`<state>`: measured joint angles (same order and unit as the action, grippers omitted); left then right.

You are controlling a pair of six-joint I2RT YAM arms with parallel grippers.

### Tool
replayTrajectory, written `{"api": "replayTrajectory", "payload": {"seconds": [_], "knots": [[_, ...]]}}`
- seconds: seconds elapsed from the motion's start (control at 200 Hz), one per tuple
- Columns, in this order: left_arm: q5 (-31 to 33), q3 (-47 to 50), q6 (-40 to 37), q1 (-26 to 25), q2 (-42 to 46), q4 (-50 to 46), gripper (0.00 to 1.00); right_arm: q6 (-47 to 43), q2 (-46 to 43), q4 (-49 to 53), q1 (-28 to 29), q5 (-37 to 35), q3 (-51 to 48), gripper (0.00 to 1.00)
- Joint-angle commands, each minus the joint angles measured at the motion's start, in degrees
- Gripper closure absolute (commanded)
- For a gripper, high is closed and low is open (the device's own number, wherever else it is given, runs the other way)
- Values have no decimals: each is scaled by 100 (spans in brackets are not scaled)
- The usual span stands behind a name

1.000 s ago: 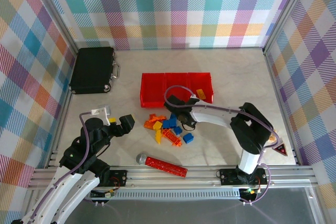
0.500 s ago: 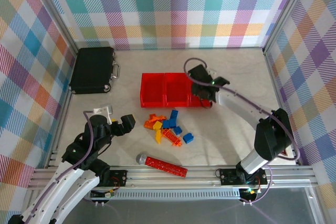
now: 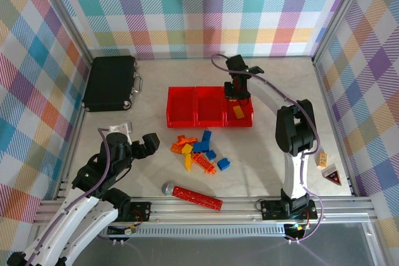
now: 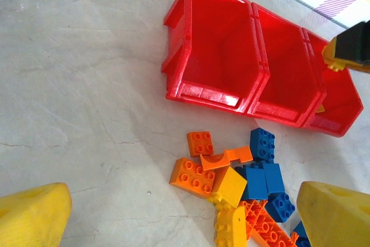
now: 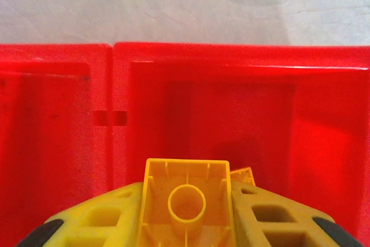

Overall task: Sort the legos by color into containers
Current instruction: Place the lego in the container, then pick up the lego from the bottom-center of the table.

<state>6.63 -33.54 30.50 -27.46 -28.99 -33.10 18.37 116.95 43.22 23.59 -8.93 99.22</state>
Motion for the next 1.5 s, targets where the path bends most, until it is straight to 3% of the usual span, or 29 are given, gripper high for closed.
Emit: {"api": "replayTrajectory", "payload": {"seconds": [0.0,0.31,0.595,0.795,1.03,1.255,1.495], "knots": [[78,-129,171,-38,-38,-70,1,-295,97,226,-150,342,164,72],[-104,-56,350,-40,-506,532,0,-378,-22,-149,-241,590,-274,53],[-293,-209,167,-40,-845,720,0,-400,-270,4,-303,776,-138,51],[-324,-197,104,-44,-686,608,0,-117,-1268,215,-255,1259,-608,45],[-164,-186,-160,-59,-310,122,0,345,-3003,78,211,1449,-2291,36],[-307,-100,-239,-75,-64,-117,0,1292,-4033,256,1101,1262,-3714,28],[-501,-101,-353,-72,-4,31,0,3932,-5156,-251,1921,799,-5180,21]]}}
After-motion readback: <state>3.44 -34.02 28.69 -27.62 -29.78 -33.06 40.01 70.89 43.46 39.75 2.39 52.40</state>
